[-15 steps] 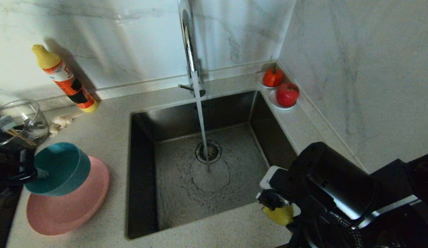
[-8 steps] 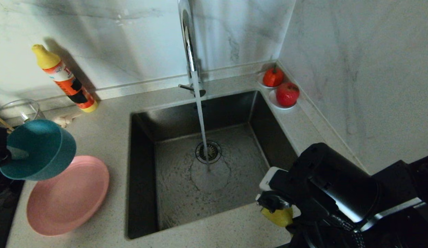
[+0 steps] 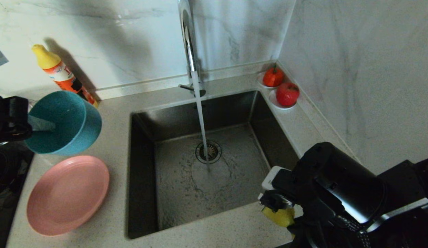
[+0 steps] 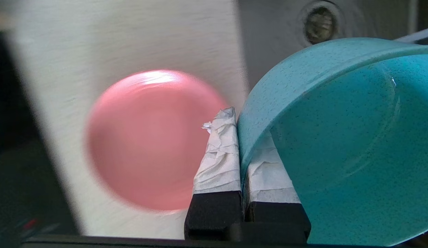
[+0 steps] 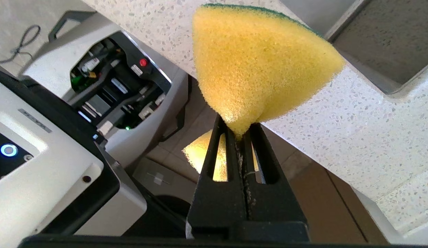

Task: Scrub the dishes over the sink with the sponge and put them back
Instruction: Wash the bowl

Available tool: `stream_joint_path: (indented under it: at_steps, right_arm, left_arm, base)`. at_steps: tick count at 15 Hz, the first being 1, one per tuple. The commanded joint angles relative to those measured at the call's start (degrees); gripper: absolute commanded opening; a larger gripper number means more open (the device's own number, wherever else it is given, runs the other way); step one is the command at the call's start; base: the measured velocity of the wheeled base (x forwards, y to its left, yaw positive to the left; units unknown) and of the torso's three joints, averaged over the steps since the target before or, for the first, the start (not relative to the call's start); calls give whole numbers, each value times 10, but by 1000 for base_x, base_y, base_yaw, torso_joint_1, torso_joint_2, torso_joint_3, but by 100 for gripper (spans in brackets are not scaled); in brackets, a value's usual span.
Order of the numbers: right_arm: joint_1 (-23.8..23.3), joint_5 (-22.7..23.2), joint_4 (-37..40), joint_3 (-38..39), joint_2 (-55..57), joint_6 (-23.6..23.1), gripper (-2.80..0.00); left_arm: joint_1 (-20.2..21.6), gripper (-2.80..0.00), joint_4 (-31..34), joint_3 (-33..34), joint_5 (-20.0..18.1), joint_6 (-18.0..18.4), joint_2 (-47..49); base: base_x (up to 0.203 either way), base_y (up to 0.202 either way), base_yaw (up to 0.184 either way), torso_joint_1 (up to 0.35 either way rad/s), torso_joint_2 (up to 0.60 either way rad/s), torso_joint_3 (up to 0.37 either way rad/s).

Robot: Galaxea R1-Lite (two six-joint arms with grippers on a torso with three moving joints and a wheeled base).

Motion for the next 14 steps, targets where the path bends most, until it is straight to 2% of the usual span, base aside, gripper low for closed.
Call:
stream_joint_path:
  at_steps: [1,3,5,7,11,14]
  right_arm:
    - [-1,-1,2,-3,-12,3,-280]
    - [-4,0,2,-4,-21,3,-280]
    - [-6,3,2,-5,-29,4,-280]
    - [-7,4,2,-5,-36,5,-280]
    - [-9,5,2,-3,-40,5,-280]
    - [-16,14,2,-4,-42,5,-280]
  left_arm:
    - [-55,-280,0,-34,11,-31,74]
    - [-111,-280,0,-74,29,-72,115]
    - [-159,-280,-3,-90,69,-94,143]
    - [-204,-280,-28,-95,107,-153,174]
    - [-244,-280,-66,-104,146,-253,216]
    - [-258,-280,-67,-122,173,-292,241]
  base:
    - [0,0,0,0,0,0]
    - [0,0,0,0,0,0]
    - [0,0,0,0,0,0]
    - [0,0,0,0,0,0]
    - [0,0,0,0,0,0]
    - [0,0,0,0,0,0]
